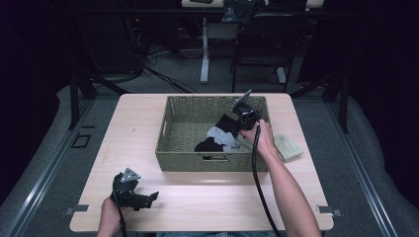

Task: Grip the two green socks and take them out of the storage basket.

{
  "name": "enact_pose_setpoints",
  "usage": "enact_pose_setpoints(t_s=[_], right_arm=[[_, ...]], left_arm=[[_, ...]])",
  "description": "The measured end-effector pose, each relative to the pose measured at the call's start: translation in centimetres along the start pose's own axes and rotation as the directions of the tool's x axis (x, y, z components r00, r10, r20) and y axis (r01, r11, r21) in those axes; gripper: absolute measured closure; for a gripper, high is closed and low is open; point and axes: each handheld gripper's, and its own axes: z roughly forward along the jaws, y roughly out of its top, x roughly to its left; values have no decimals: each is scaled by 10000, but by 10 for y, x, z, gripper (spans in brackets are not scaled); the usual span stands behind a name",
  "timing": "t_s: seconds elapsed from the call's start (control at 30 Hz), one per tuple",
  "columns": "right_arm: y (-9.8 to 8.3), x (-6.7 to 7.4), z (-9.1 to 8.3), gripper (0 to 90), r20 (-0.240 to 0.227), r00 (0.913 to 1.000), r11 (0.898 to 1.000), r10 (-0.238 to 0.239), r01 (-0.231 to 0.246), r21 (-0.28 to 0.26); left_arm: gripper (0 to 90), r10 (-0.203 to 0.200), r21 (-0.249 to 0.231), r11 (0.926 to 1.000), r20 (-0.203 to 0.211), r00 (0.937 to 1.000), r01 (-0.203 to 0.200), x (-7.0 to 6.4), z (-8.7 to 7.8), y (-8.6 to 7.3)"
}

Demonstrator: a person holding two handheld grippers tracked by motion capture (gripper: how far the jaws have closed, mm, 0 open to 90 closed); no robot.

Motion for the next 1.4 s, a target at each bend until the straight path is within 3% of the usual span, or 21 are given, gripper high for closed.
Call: enact_pose_setpoints(t_s=[0.2,0.27,0.5,0.63,0.67,0.77,0.83,0.97,1.4], right_arm=[[0,1,4,536,216,9998,9997,23,-28,226],[1,0,3,639,217,9997,9996,-56,50,277],[0,0,5,872,248,9997,9997,57,-63,218],[0,-3,-3,878,266,9996,9997,-61,55,247],[-1,-3,-6,879,238,9997,10000,60,-60,3],[-2,-6,-28,881,301,9995,9997,-54,60,-220],[-3,-6,-31,881,325,9995,9991,3,11,-419],[-3,-9,-56,882,392,9991,9984,-188,209,-532],[1,-7,-104,882,151,9995,9933,-277,292,-1118]], left_arm=[[2,-1,-17,10000,-5,10000,1,0,0,0],[2,0,7,10000,0,10000,0,0,0,0],[2,12,15,10000,-10,10000,-12,0,0,0],[2,9,13,10000,-6,10000,-9,0,0,0],[2,3,12,10000,-5,10000,-3,0,0,0],[2,36,73,10000,48,10000,-36,0,-1,0],[2,41,70,10000,49,10000,-42,0,0,0],[2,29,67,10000,39,10000,-30,0,0,0],[2,-22,38,10000,12,10000,22,0,0,0]])
